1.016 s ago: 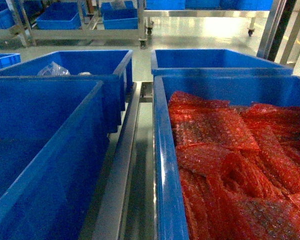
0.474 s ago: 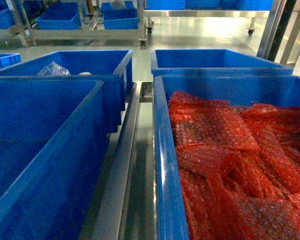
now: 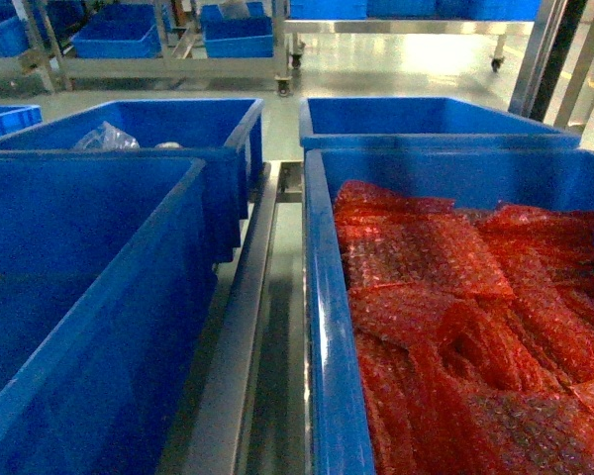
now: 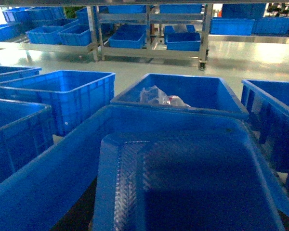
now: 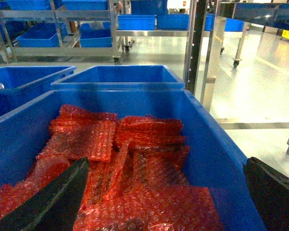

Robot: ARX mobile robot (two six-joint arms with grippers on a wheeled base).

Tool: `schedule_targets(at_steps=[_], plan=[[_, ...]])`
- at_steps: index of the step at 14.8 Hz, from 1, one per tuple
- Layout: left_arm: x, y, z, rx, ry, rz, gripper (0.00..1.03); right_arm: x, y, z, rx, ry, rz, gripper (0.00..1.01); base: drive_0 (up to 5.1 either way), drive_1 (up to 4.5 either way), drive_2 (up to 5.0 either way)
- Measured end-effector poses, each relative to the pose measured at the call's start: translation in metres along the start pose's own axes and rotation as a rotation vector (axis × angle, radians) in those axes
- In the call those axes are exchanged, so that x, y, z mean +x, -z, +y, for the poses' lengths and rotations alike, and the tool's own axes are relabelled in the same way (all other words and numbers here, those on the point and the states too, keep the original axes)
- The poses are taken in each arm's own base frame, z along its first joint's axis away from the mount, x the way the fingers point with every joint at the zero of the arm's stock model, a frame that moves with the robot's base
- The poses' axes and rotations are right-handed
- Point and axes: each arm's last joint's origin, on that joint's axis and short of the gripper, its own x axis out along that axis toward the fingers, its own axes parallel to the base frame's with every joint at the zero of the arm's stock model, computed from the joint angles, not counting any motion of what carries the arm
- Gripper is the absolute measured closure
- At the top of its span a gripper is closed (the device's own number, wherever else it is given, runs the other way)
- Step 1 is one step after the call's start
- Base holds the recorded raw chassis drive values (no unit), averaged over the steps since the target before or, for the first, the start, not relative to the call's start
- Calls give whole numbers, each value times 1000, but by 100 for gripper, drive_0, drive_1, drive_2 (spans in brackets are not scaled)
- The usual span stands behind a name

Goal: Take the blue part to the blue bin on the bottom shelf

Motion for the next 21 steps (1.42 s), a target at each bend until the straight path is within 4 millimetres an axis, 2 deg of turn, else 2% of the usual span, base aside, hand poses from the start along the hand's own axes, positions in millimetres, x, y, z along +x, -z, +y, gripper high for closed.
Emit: schedule_targets(at_steps=[3,4,5,6,8,9,11,14,16,17,18,21], plan=[[60,-8,0,13,21,30,59,0,0,0,0,0,0,3,0,0,0],[82,-2,-3,-29,73,83,55,0,0,0,0,0,0,3,0,0,0],[92,13,-6,-47,97,186,42,0,0,0,0,0,0,3,0,0,0],[93,21,-7,-60,98,233,30,0,0,0,0,0,1,3,0,0,0],[91,15,-6,-97,99,192,7,0,0,0,0,0,0,3,0,0,0],[92,16,-5,-104,145,121,8,0,0,0,0,0,1,3,0,0,0],[77,23,3,-41,242,30,33,0,0,0,0,0,0,3,0,0,0],[61,27,22,-17,229,16,71,0,0,0,0,0,1,3,0,0,0],[51,30,23,-16,249,16,96,0,0,0,0,0,0,3,0,0,0],[47,34,24,-20,249,-21,101,0,0,0,0,0,0,3,0,0,0],[43,41,25,-15,245,21,101,0,0,0,0,0,0,3,0,0,0],[31,38,28,-17,246,3,101,0,0,0,0,0,0,3,0,0,0]])
